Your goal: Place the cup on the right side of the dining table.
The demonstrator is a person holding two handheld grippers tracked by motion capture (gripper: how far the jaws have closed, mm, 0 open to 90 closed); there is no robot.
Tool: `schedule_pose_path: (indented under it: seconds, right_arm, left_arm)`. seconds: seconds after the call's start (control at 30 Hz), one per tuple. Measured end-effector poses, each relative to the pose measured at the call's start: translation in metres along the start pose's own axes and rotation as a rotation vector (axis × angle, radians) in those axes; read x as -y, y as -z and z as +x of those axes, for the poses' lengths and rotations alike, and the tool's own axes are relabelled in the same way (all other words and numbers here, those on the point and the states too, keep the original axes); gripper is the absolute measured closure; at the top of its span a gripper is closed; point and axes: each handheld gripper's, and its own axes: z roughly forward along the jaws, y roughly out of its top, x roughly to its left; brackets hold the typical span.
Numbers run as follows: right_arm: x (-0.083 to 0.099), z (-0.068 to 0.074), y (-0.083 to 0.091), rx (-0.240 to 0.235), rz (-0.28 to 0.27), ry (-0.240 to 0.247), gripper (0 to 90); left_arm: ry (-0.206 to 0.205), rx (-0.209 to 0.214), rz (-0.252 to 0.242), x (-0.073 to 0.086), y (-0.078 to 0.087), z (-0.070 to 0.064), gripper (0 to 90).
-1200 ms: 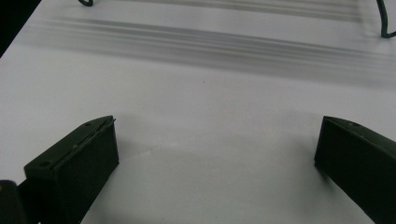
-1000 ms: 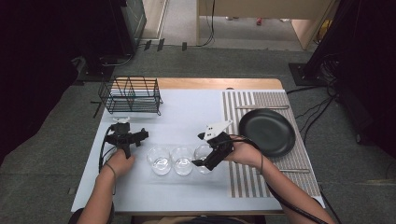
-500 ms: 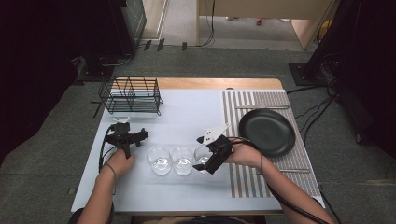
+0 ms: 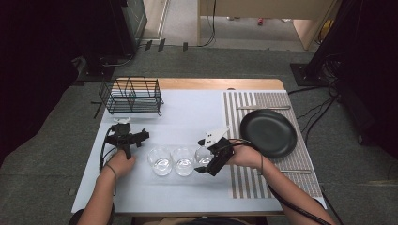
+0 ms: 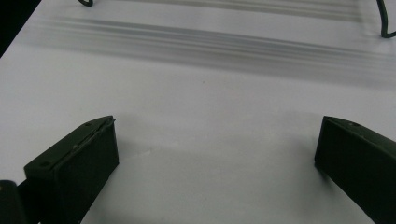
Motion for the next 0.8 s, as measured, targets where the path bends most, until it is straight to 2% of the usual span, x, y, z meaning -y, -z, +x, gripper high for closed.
schedule_pose_path:
  seconds: [0.4, 0.6, 0.8]
  right_arm:
    - [0.007, -0.002, -0.004, -0.018, 0.025, 0.010, 0.0]
    - [0.009, -0.002, -0.004, -0.047, 0.005, 0.023, 0.0]
    - [0.012, -0.002, -0.006, -0.051, 0.005, 0.035, 0.3]
  left_arm:
    - [0.000, 0.000, 0.000, 0.000, 0.000, 0.000, 0.0]
    - [0.000, 0.000, 0.000, 0.000, 0.000, 0.000, 0.0]
    - [0.001, 0.000, 0.000, 0.000, 0.000, 0.000, 0.0]
